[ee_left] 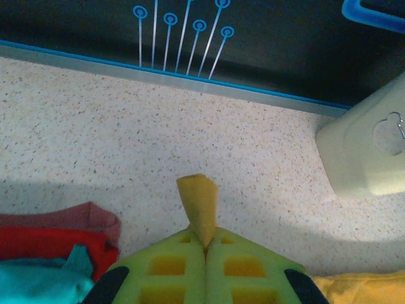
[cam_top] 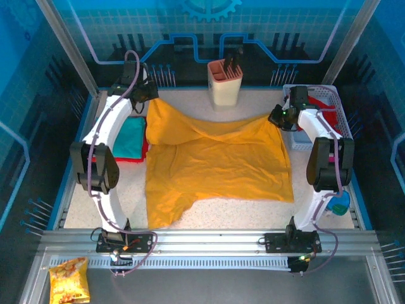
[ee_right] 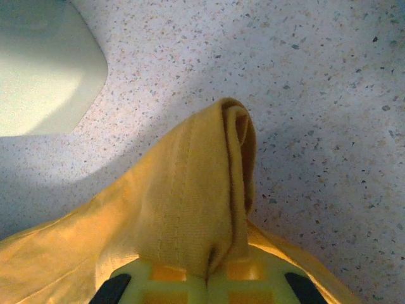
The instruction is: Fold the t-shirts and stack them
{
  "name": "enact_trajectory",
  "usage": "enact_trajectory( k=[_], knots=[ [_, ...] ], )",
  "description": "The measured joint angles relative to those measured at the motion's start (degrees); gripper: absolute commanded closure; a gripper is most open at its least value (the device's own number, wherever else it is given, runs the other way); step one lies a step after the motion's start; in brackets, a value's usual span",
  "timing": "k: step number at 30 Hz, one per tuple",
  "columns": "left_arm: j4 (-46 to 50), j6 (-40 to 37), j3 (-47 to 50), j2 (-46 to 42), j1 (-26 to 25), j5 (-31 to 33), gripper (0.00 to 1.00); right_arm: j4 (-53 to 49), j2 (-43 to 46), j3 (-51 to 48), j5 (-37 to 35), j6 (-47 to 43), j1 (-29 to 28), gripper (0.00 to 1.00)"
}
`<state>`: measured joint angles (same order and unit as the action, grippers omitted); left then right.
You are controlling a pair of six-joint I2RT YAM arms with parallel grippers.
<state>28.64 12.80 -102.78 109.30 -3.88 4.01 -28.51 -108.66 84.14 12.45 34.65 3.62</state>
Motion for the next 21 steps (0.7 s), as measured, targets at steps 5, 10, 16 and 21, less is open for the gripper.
enact_trajectory(
  k=[5, 10, 16, 21],
  knots=[
    [-5.2, -1.3, -1.3, 3.7, 0.4, -0.6, 1.0, 0.3, -0.8, -0.2, -0.7, 0.8, 0.4, 1.0],
    [-12.7, -2.5, -2.2, 6.4, 0.8, -2.8, 1.0, 2.4, -0.8, -2.6, -1.6, 1.6, 1.5, 1.0],
    [-24.2, -4.0, -3.1, 10.4, 0.8, -6.1, 0.99, 3.8, -0.8, -4.6, -1.9, 2.6, 2.6, 1.0],
    [-27.4, -4.4, -9.5, 17.7, 0.8, -6.9, 0.42, 4.1, -1.4, -4.5, -1.9, 2.6, 2.6, 1.0]
  ],
)
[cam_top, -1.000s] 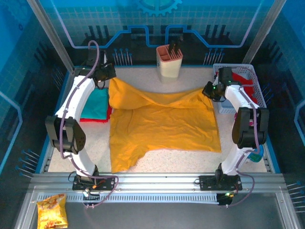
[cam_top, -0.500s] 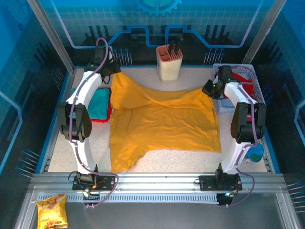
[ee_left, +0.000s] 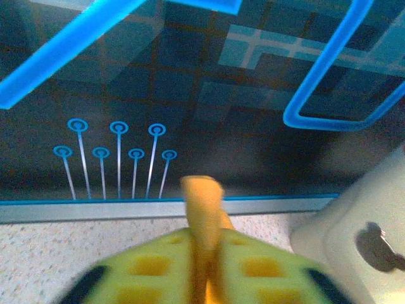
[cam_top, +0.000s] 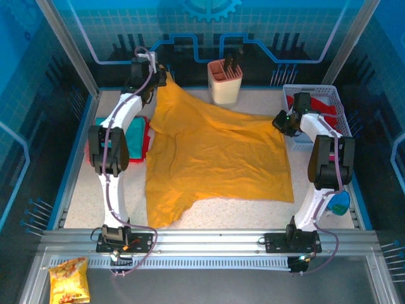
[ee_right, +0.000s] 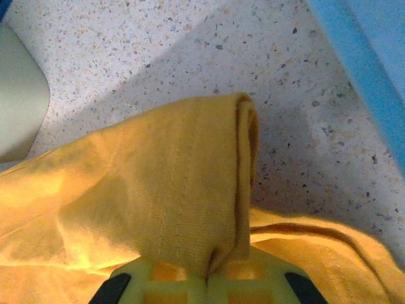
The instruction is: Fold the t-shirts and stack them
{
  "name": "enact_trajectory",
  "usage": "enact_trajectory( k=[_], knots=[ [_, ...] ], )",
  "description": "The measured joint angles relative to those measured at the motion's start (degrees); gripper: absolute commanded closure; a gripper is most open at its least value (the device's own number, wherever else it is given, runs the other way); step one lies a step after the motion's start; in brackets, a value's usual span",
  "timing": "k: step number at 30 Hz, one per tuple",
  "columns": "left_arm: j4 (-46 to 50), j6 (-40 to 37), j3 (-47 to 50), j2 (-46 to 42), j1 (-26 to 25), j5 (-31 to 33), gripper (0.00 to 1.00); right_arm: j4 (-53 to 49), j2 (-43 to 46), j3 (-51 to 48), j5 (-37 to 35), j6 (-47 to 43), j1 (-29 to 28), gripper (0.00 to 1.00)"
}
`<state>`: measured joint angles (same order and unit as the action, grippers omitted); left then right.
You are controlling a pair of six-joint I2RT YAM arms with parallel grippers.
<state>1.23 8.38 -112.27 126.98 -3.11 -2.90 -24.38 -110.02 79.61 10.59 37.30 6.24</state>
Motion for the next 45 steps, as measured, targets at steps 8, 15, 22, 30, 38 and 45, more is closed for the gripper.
enact_trajectory(
  k=[8, 15, 22, 30, 38, 45],
  knots=[
    [3.8, -1.0, -7.1, 7.8, 0.0, 0.2, 0.06, -0.7, -1.2, 0.0, 0.5, -1.1, 0.0, 0.55],
    [11.7, 1.2, -4.3, 3.6, 0.0, 1.6, 0.02, -0.9, -0.4, -0.3, 2.6, -3.2, -0.1, 0.0],
    [23.0, 8.5, 12.2, -13.5, 0.0, 3.3, 0.06, -3.9, 7.4, -3.6, 2.8, -6.3, -1.8, 0.0],
    [32.2, 15.7, 36.5, -33.6, 0.0, 0.8, 0.23, -8.6, 21.4, -16.2, 0.3, -5.8, -5.9, 0.04],
    [41.6, 22.5, 57.2, -51.6, -2.1, -4.5, 0.25, -17.2, 33.3, -28.3, -7.3, -3.6, -6.0, 0.09],
    [51.5, 29.6, 67.7, -66.8, -6.5, -4.5, 0.38, -22.7, 41.9, -38.4, -12.3, -0.6, -6.2, 0.14]
  ],
)
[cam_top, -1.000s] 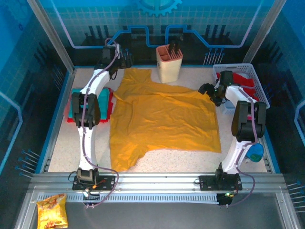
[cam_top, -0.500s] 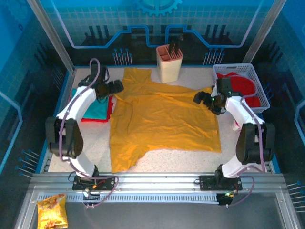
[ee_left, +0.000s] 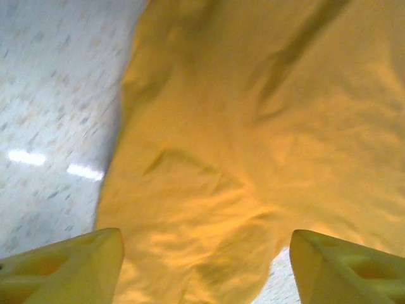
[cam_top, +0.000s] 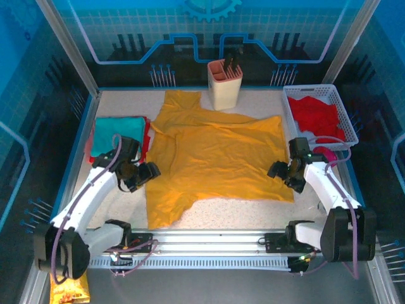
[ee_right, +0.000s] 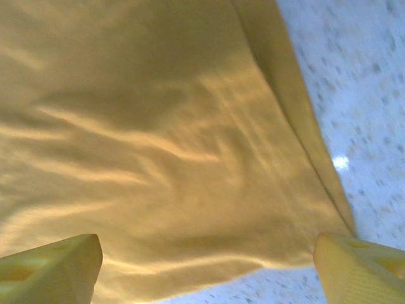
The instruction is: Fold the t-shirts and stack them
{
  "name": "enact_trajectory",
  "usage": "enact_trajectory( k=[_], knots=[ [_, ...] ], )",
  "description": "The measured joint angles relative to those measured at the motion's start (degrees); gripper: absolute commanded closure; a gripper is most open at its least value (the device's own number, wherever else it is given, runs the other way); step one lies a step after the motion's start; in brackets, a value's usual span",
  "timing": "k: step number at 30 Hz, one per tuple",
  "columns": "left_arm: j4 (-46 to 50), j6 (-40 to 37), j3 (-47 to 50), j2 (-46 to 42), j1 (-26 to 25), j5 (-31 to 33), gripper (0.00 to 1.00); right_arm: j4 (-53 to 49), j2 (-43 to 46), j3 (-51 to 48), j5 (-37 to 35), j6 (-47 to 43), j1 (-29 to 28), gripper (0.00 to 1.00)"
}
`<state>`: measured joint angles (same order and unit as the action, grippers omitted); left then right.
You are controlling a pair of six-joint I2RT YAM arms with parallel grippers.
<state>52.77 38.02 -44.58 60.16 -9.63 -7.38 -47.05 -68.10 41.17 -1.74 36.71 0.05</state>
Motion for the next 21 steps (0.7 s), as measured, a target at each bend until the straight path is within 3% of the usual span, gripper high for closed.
enact_trajectory(
  k=[11, 21],
  knots=[
    [8.9, 13.1, 13.2, -14.6, -6.7, -1.8, 0.6, -2.0, 1.5, -4.3, -0.9, 3.2, 0.6, 0.26],
    [5.3, 20.7, 18.8, -15.4, -12.7, -2.5, 0.61, -1.9, 1.8, -6.8, -1.2, 5.7, 1.9, 0.3]
  ],
)
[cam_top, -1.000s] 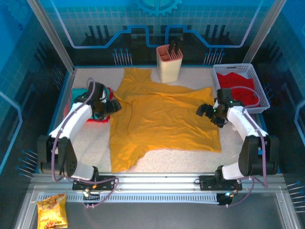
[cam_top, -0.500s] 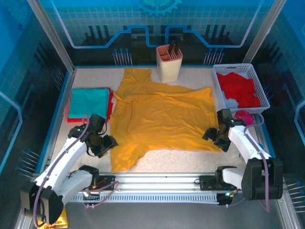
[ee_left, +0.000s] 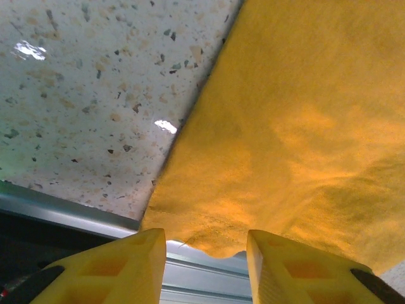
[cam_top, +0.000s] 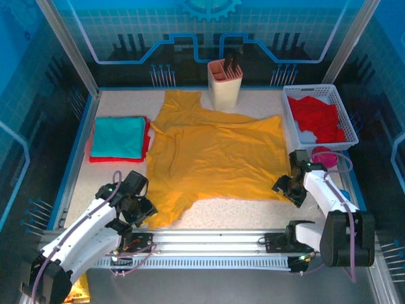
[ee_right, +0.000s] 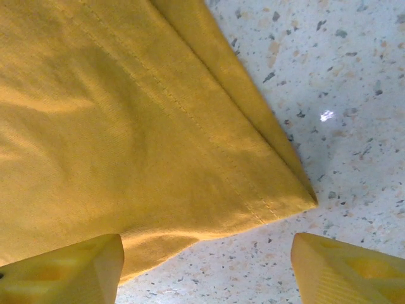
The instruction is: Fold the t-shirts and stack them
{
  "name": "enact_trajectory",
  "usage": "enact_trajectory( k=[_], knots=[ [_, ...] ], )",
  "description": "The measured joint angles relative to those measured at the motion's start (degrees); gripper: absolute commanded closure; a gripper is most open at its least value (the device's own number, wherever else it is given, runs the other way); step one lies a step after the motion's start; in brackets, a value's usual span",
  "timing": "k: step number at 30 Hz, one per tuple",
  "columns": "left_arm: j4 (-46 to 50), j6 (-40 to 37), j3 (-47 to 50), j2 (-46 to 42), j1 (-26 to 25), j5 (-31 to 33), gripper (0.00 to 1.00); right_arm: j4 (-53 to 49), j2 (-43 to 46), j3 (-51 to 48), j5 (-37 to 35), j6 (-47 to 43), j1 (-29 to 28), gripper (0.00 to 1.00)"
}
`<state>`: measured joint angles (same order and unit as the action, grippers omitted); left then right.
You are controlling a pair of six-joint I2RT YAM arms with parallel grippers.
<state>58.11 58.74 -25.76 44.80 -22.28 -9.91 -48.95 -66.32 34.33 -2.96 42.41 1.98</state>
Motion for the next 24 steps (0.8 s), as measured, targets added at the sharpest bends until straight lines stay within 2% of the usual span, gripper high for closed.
enact_trajectory(
  k=[5, 16, 24],
  knots=[
    [-0.6, 1.0, 0.5, 2.2, -1.1, 0.1, 0.61, 1.6, -0.4, -1.9, 0.0, 0.5, 2.1, 0.33],
    [2.1, 0.7, -2.5, 12.5, -5.7, 4.1, 0.54, 7.0, -4.6, -2.2, 0.2, -0.7, 4.1, 0.53],
    [0.7, 1.6, -4.0, 15.1, -9.3, 5.8, 0.56, 7.9, -5.5, -1.8, 1.0, -1.5, 5.5, 0.63]
  ],
)
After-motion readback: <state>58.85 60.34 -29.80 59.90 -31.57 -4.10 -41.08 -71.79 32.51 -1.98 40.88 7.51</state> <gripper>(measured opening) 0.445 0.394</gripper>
